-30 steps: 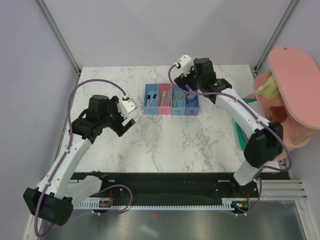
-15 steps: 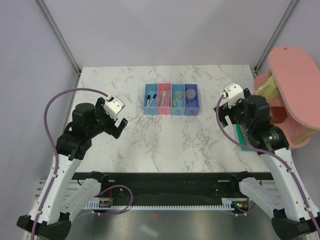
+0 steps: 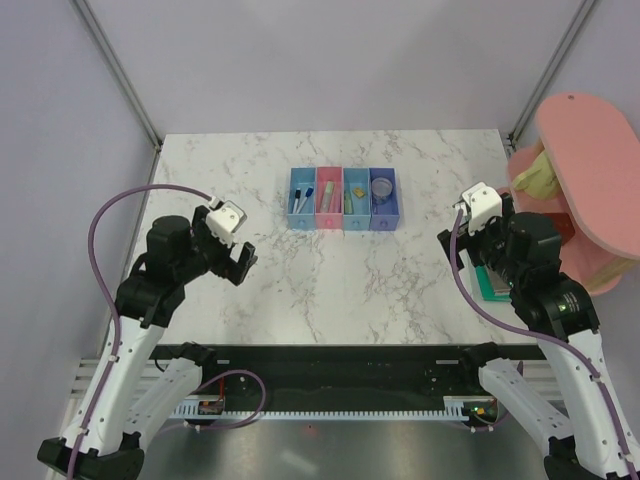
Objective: Sort the stationery into containers
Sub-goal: Reset both arms
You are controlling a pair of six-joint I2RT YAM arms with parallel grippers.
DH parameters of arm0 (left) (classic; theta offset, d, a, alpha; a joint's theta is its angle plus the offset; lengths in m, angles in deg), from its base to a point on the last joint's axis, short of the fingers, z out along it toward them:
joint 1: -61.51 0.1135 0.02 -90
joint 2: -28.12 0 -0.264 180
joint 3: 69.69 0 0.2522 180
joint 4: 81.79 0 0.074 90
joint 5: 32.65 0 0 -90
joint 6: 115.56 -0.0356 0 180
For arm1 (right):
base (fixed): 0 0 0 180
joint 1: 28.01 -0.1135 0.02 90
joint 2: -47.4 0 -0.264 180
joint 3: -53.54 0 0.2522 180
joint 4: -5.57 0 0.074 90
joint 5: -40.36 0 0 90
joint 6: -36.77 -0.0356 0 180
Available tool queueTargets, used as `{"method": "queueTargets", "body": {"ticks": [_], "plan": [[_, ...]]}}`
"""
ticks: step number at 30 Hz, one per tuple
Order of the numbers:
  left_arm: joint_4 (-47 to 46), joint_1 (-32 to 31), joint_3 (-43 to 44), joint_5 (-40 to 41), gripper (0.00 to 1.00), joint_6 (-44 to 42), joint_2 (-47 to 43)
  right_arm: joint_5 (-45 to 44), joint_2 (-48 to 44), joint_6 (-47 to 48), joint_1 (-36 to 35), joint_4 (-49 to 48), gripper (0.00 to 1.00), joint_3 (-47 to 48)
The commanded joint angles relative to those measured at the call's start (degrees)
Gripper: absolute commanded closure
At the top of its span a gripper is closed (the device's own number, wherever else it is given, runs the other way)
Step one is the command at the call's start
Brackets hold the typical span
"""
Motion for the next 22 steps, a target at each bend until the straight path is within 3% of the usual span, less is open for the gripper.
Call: {"method": "queueTargets", "body": {"ticks": [1,22], "plan": [[-2.96,0.28,-0.06,0.63,0.00,2.07,-0.85,1.53,0.14,-1.50,-0.05,-0.06,0.02,0.05],[-3.05,0.28,-0.85,0.98,0.00,1.63,-1.20,2.06,1.19,-0.72,0.03,-0.06,0.02,1.02]]}}
